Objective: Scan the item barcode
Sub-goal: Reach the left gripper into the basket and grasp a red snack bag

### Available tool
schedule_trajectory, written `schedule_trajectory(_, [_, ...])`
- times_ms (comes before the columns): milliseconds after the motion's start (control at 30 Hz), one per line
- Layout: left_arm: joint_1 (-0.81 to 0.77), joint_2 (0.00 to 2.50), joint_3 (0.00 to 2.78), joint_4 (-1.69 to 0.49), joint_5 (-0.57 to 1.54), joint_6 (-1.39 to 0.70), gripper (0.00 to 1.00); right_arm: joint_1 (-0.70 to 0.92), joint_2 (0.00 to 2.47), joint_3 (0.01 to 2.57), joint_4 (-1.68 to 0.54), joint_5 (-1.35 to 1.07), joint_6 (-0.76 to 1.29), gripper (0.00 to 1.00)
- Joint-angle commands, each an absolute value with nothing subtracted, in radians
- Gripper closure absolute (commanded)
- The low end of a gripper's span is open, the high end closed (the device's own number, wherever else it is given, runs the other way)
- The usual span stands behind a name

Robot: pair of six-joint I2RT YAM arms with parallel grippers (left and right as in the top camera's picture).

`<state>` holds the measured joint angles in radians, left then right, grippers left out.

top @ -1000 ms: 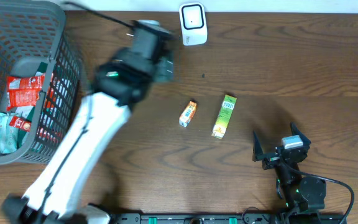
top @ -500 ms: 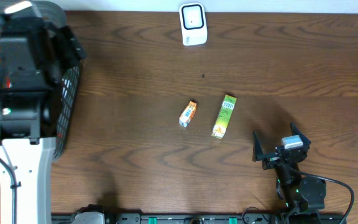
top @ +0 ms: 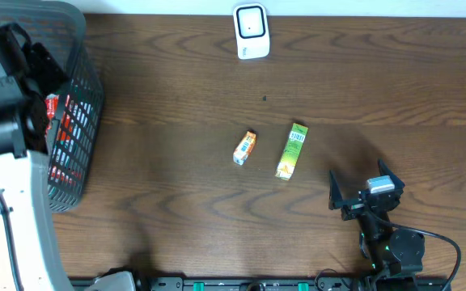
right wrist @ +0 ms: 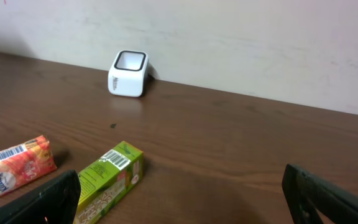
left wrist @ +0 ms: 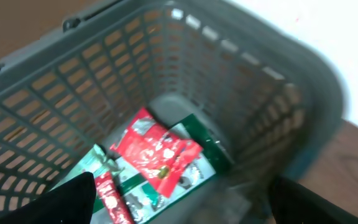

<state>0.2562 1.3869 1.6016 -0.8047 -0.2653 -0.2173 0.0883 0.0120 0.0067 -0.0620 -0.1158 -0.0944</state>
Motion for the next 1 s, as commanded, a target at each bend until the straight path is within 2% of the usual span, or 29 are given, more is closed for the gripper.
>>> schedule_trajectory(0, [0.296,1.444,1.621,-0.807,-0.275,-0.202,0.11,0.093,0.007,0.006,-0.065,-0.117,-0.083,0.01])
schedule_trajectory(467, [0.421,1.676,1.621,-0.815,-0.274,-0.204,0.11,0.093,0.007,0.006,-0.065,-0.117,-0.083,0.01])
schedule_trajectory(867, [0.472,1.905,1.621,-0.813,-0.268,-0.45,0.11,0.093,0.007,0.006,-0.065,-0.117,-0.083,0.01])
schedule_trajectory(967, [0.504,1.937,1.621,-0.795,-0.179,-0.472,0.11,0.093,0.007,0.006,-0.065,-0.117,-0.083,0.01])
